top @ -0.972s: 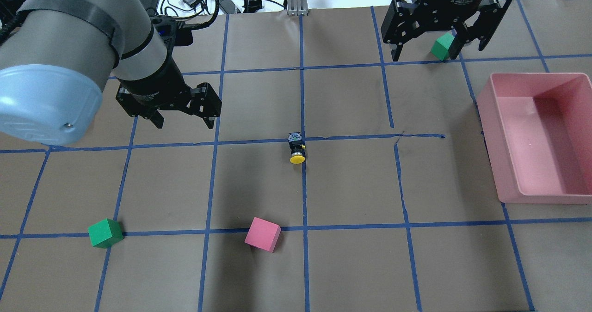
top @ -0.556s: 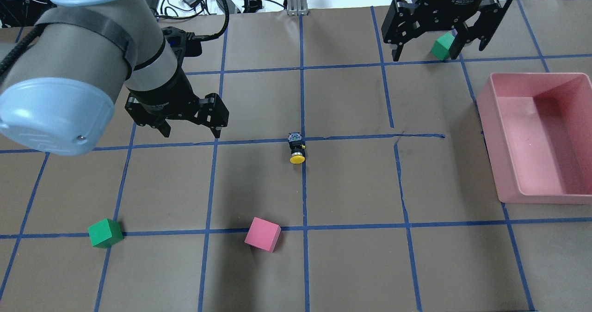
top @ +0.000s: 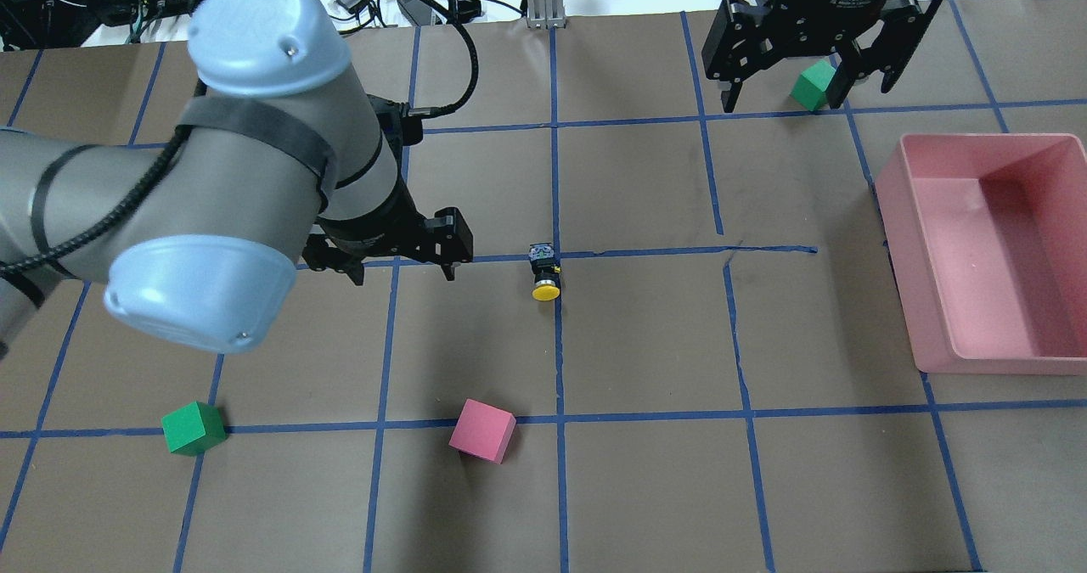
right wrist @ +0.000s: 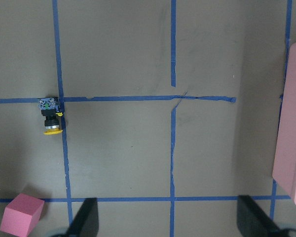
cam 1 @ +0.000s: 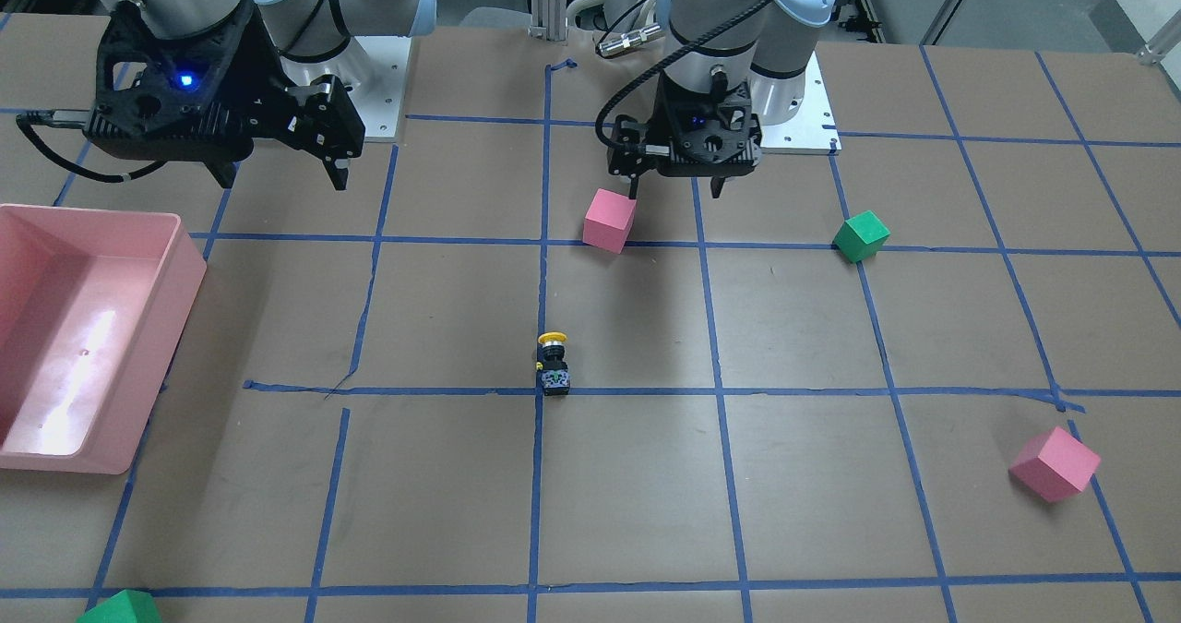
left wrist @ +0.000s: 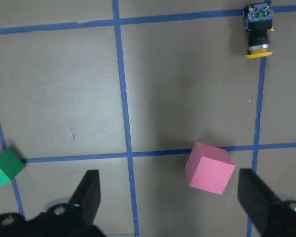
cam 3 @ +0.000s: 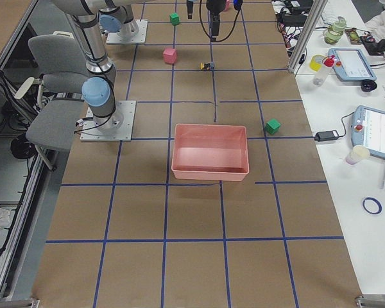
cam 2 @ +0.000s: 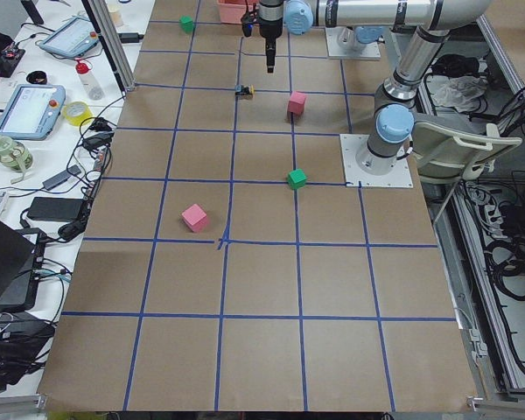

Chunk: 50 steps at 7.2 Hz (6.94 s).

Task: Align button upright
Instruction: 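Swing the left arm toward the button lying on its side, then lower the left gripper around the button body, then close the left gripper on the button and lift it, then rotate the button cap-up and set it down on the table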

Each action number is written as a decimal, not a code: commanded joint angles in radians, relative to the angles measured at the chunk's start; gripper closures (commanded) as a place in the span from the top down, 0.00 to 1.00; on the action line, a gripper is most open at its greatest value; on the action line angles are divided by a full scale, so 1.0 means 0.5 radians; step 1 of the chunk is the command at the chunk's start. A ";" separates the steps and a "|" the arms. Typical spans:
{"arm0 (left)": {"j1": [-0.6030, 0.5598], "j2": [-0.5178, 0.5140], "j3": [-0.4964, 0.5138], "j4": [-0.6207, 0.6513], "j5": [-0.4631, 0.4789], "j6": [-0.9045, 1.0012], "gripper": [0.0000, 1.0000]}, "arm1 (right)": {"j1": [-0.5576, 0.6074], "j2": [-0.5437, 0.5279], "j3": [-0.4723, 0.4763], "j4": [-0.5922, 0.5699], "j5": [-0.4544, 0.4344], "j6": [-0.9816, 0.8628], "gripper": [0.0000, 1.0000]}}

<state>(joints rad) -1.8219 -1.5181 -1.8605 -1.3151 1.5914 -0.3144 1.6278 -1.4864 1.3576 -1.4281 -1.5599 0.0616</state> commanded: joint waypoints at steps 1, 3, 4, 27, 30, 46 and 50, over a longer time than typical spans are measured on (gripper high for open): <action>-0.154 -0.019 -0.300 0.584 0.050 -0.321 1.00 | -0.001 0.000 0.000 0.000 0.000 -0.010 1.00; -0.295 -0.077 -0.606 1.261 0.201 -0.417 1.00 | -0.001 0.000 0.000 0.003 -0.003 -0.010 1.00; -0.326 -0.135 -0.705 1.538 0.232 -0.524 1.00 | -0.001 0.000 0.000 0.006 -0.012 -0.010 1.00; -0.685 -1.391 -0.675 3.465 0.812 -0.417 0.07 | -0.004 -0.003 0.046 -0.068 -0.013 -0.025 0.99; -0.655 -1.296 -0.505 3.364 0.787 -0.179 0.00 | -0.004 -0.006 0.046 -0.068 -0.013 -0.025 0.99; 0.306 -1.219 0.352 0.167 -1.695 -1.552 0.12 | -0.004 -0.006 0.049 -0.068 -0.049 -0.086 1.00; 0.306 -1.188 0.346 0.167 -1.517 -1.559 0.33 | -0.004 -0.006 0.049 -0.068 -0.049 -0.086 1.00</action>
<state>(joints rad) -1.6688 -2.1154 -1.6841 -1.2313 0.8139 -1.0948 1.6260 -1.4895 1.3833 -1.4619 -1.5845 0.0185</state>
